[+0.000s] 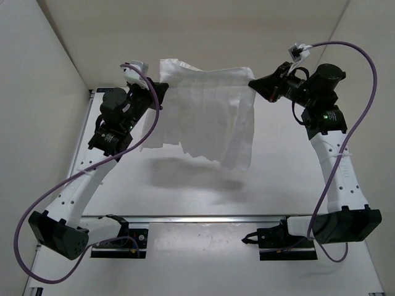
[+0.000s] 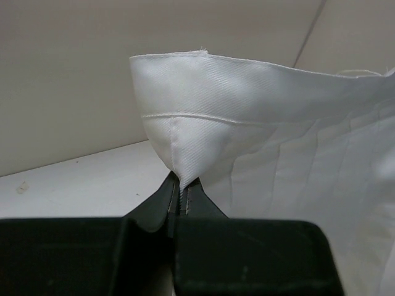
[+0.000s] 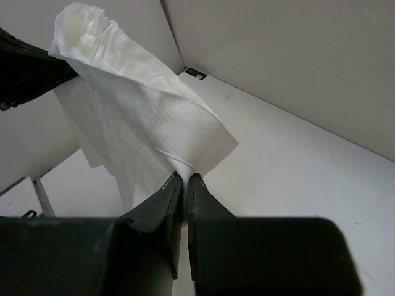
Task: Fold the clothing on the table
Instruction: Flatten the skirt out
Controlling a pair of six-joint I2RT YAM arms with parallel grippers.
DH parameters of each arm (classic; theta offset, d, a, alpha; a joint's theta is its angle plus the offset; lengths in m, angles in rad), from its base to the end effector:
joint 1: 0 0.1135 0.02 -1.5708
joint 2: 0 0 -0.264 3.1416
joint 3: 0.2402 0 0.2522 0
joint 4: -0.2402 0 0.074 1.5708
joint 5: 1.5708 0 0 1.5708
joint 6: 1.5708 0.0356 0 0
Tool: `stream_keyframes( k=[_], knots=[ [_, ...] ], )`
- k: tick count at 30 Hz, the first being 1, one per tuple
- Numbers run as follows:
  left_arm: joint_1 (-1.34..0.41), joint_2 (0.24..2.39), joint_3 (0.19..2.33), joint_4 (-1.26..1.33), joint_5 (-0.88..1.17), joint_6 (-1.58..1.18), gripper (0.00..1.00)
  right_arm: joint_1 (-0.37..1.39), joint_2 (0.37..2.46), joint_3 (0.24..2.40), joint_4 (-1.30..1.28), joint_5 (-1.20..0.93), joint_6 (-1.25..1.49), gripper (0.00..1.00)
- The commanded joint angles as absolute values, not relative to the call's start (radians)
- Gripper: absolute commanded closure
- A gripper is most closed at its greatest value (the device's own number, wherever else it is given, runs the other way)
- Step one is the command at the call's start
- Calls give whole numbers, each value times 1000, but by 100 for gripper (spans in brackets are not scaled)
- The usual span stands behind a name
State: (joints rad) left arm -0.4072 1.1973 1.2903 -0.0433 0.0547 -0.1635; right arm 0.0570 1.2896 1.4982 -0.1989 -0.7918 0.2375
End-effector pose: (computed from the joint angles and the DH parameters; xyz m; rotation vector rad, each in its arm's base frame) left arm 0.2485 -0.1093 0.4472 0.2313 1.5243 -0.4964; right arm 0.2711 0.0408 0.4775 -0.4952 1.5507 0.8423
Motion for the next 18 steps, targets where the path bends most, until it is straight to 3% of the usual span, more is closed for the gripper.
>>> stream_keyframes(
  k=[1, 9, 18],
  knots=[
    [-360, 1106, 1247, -35, -219, -83, 100, -22, 1233, 1496, -136, -600, 209, 100],
    [-356, 1098, 1178, -72, -198, -133, 100, -9, 1275, 1402, -156, -653, 241, 100],
    [-417, 956, 1158, -240, -196, -124, 100, 52, 1152, 1394, -365, -664, 207, 100]
  ],
)
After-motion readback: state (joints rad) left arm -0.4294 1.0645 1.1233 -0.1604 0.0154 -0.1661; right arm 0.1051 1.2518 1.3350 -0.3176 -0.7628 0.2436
